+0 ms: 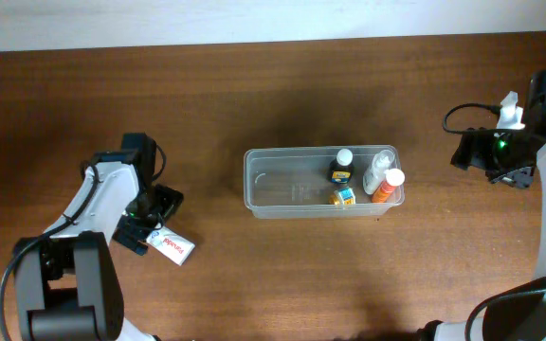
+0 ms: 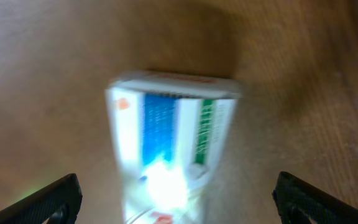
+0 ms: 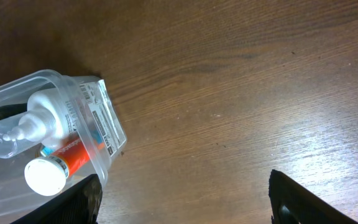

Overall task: Pack container
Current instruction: 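Grasp the white-blue Panadol box with the left gripper, then lay the Panadol box flat in the container's left side and release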

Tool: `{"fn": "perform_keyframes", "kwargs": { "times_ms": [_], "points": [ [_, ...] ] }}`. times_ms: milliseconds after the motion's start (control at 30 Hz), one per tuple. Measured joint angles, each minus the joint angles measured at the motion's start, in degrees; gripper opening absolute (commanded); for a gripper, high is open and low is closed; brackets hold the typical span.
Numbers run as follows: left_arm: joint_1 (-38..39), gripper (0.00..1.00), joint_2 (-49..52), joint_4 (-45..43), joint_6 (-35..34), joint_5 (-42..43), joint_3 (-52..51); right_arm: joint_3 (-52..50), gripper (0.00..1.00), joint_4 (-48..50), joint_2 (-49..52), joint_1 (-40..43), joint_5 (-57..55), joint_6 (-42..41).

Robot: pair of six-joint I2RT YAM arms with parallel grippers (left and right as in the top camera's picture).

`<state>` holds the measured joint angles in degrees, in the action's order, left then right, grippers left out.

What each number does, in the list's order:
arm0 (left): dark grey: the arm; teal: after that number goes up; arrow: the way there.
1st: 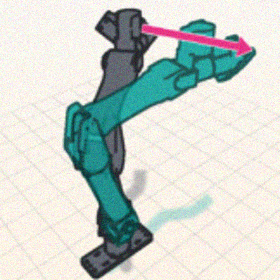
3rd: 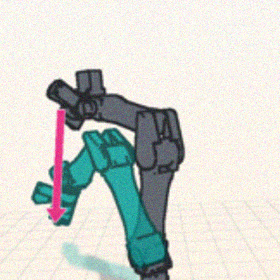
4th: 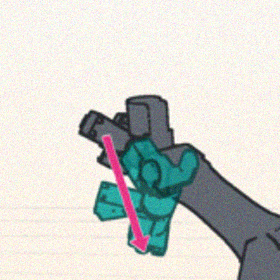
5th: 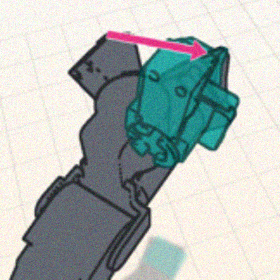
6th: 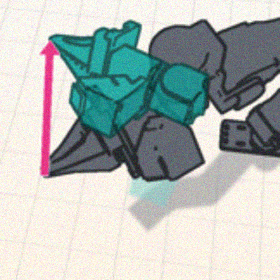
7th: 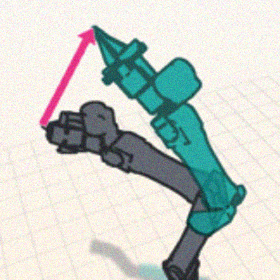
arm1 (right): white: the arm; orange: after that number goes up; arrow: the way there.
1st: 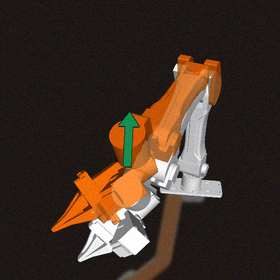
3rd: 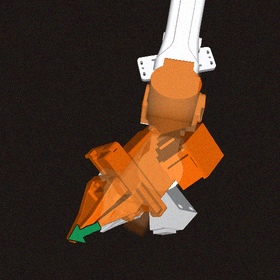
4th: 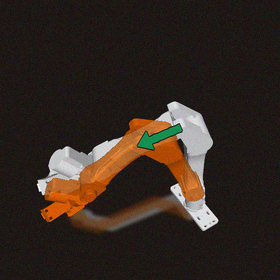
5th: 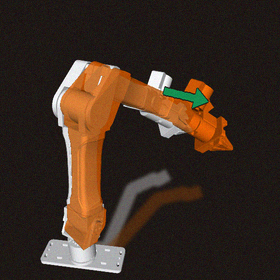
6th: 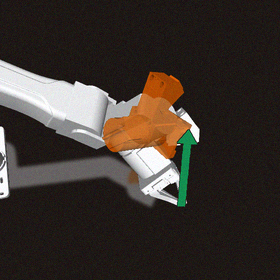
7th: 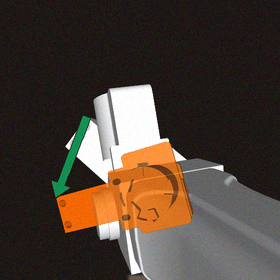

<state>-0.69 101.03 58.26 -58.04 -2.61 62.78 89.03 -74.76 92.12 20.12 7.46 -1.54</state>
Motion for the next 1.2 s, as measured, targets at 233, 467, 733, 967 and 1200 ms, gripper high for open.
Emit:
{"fn": "perform_keyframes", "kwargs": {
  "times_ms": [233, 467, 733, 967, 1200],
  "points": [
    [0.72, 0.92, -0.02, -9.90, 3.43, 3.28, -6.47, 0.00, 0.78, 0.00, 0.00, 0.00, 0.00, 0.02],
    [0.79, 0.46, -0.44, -11.58, 4.76, 4.68, -7.41, 0.00, 0.78, 0.00, 0.00, 0.00, 0.00, 0.00],
    [0.79, 0.32, -0.66, -11.21, 5.25, 4.85, -7.08, 0.00, 0.78, 0.00, 0.00, 0.00, 0.00, 0.02],
    [1.05, 0.31, -1.25, -10.56, 10.36, 4.35, -2.54, 0.00, 0.78, 0.00, 0.00, 0.00, 0.00, 0.04],
    [6.36, 0.29, -6.47, -11.10, 22.88, 2.86, 8.50, 0.00, 0.78, 0.00, 0.00, 0.00, 0.00, -0.02]
  ]
}}
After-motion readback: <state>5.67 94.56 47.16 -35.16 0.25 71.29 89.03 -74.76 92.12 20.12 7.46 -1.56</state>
